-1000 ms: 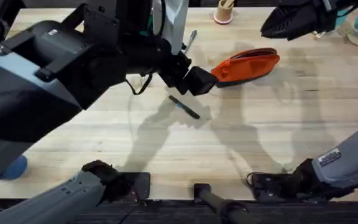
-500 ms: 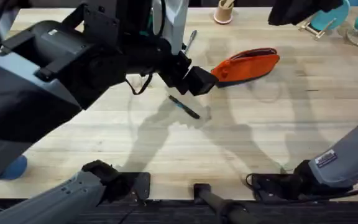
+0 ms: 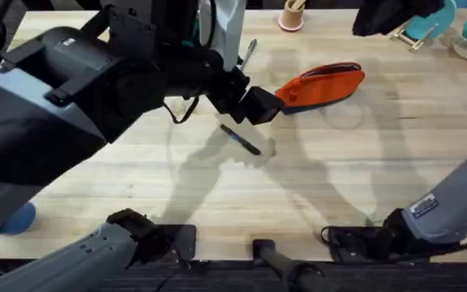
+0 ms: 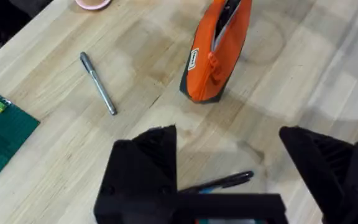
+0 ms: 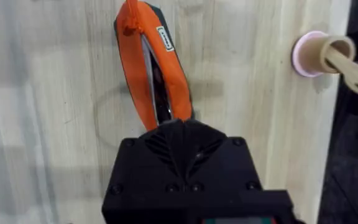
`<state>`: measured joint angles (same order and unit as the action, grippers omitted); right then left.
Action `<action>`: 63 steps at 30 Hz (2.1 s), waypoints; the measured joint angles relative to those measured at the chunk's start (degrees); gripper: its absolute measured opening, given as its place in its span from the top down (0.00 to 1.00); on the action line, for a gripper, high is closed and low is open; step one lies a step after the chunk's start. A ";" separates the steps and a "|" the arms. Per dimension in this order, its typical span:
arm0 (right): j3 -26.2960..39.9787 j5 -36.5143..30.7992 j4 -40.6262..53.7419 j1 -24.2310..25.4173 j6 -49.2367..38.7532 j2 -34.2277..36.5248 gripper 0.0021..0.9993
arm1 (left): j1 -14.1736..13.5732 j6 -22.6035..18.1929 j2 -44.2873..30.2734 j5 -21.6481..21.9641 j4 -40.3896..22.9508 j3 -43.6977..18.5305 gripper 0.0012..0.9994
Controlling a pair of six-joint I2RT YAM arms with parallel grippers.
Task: Unzip the bag, pick up the pens from the table one at a time and place them inside, then zip the bag closed.
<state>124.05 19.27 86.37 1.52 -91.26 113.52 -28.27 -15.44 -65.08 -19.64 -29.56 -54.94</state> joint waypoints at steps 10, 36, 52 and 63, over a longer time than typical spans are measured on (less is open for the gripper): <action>0.00 -0.09 3.05 0.00 0.02 4.42 0.97 | 0.00 0.02 0.00 0.00 0.00 0.00 0.01; -5.24 0.00 0.91 0.00 1.07 10.23 0.97 | 0.00 0.04 -0.01 0.00 -0.28 0.00 0.00; -12.59 0.00 -5.61 0.00 1.07 10.28 0.97 | 0.00 0.04 0.00 0.02 -1.10 0.00 0.00; -12.70 0.00 -5.62 0.00 1.29 10.28 0.63 | 0.00 0.04 0.00 0.02 -1.18 0.00 0.00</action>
<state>111.35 19.27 80.75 1.52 -89.97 123.81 -28.27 -15.40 -65.08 -19.62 -30.74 -54.94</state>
